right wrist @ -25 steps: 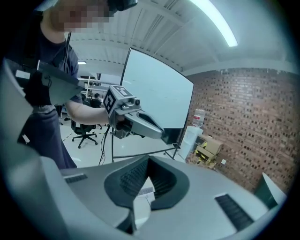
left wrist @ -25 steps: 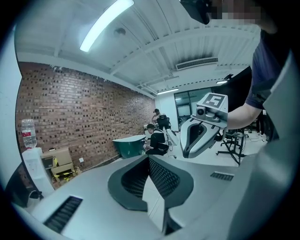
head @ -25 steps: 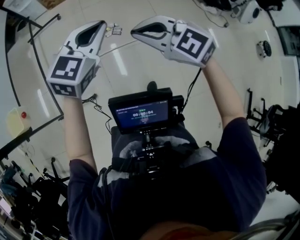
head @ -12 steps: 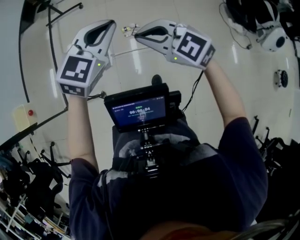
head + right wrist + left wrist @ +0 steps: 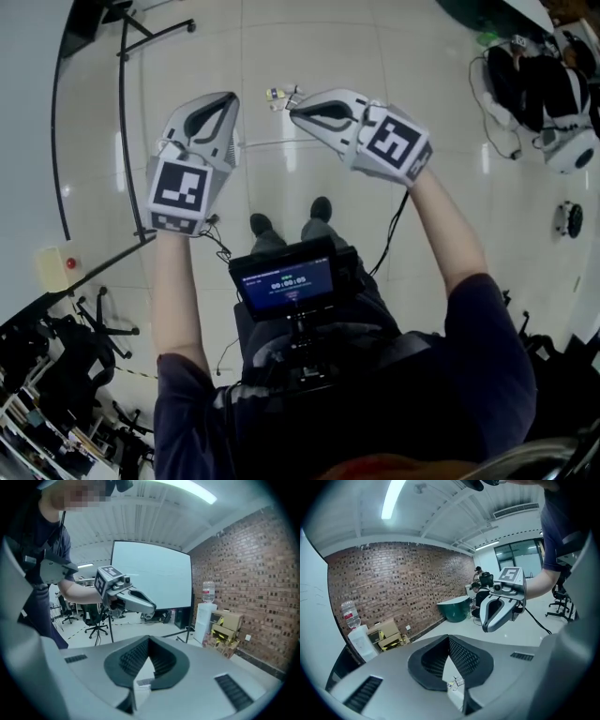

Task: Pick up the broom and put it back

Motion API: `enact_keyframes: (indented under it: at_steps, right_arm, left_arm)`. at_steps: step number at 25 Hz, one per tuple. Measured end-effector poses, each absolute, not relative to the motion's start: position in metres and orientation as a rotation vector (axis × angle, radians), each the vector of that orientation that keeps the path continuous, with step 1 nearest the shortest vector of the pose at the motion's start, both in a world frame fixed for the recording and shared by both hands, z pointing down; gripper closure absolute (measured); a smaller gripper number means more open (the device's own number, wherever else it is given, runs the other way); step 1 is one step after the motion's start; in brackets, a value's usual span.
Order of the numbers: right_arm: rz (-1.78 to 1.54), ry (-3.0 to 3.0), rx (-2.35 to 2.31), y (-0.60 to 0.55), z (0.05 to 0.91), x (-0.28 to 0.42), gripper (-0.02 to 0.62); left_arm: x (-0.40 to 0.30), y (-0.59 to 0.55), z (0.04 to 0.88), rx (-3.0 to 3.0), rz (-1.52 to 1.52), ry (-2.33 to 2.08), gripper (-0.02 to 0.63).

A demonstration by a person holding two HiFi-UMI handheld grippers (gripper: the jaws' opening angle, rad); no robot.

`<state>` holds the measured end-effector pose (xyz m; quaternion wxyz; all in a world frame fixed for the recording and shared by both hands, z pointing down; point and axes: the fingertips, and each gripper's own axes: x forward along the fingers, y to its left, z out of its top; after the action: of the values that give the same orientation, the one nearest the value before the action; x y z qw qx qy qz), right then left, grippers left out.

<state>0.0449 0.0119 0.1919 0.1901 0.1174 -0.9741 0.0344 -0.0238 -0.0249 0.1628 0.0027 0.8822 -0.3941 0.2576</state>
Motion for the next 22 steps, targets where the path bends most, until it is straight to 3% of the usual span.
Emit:
enact_keyframes:
  at_steps: [14, 22]
  right_arm:
    - [0.231, -2.607, 0.751, -0.074, 0.296, 0.018, 0.577]
    - [0.264, -2.494, 0.715, -0.099, 0.442, 0.052, 0.577]
  left_arm:
    - [-0.050, -0.113, 0.306, 2.840, 0.861, -0.970, 0.606]
    - [-0.019, -0.138, 0.469, 2.804, 0.996, -0.819, 0.606]
